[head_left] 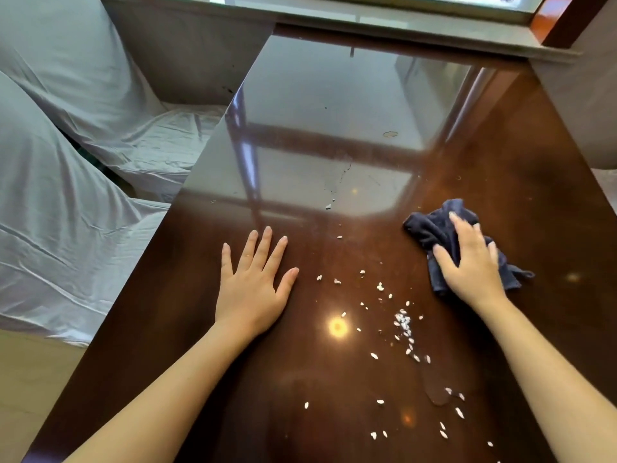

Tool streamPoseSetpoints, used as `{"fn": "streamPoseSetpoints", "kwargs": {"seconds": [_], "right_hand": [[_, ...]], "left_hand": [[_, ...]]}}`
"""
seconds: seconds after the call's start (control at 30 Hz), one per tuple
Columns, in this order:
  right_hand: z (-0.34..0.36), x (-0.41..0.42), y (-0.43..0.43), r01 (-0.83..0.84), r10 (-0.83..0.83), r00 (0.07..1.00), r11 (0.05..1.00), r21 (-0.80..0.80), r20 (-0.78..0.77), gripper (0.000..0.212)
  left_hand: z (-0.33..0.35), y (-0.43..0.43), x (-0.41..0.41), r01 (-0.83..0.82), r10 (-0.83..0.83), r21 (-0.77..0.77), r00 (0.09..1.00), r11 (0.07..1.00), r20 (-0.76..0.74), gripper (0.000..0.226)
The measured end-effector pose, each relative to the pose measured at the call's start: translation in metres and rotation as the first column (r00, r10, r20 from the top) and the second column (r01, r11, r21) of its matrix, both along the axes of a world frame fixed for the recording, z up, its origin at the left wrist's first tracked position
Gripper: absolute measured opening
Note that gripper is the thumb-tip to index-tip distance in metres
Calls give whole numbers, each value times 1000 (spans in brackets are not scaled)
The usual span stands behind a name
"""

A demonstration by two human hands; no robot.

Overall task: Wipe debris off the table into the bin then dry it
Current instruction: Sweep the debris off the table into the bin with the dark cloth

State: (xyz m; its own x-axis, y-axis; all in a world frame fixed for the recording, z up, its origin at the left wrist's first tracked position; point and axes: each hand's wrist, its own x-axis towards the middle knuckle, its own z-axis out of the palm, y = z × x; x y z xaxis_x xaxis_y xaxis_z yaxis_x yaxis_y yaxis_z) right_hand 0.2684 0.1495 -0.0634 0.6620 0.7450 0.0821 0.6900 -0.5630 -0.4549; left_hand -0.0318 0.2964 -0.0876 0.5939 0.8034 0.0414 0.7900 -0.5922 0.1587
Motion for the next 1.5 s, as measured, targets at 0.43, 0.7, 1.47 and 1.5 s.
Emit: {"fn": "streamPoseSetpoints", "kwargs": {"seconds": [0.43, 0.7, 1.47, 1.5], "right_hand": [[5, -28, 144, -601, 600, 800, 799, -40, -25, 50], [7, -49, 102, -761, 758, 649, 648, -34, -63, 48], [22, -145, -116, -812, 822, 559, 570, 129, -112, 37], [27, -140, -116, -772, 798, 585, 603, 202, -145, 36]], "left_hand": [[0, 0, -1, 8, -8, -1, 1000, 1000, 7, 62], [-2, 1, -1, 8, -8, -3, 999, 1000, 43, 60], [6, -54, -27, -38, 39, -20, 999, 999, 31, 53], [7, -61, -33, -55, 56, -18, 998, 998, 30, 53]]}}
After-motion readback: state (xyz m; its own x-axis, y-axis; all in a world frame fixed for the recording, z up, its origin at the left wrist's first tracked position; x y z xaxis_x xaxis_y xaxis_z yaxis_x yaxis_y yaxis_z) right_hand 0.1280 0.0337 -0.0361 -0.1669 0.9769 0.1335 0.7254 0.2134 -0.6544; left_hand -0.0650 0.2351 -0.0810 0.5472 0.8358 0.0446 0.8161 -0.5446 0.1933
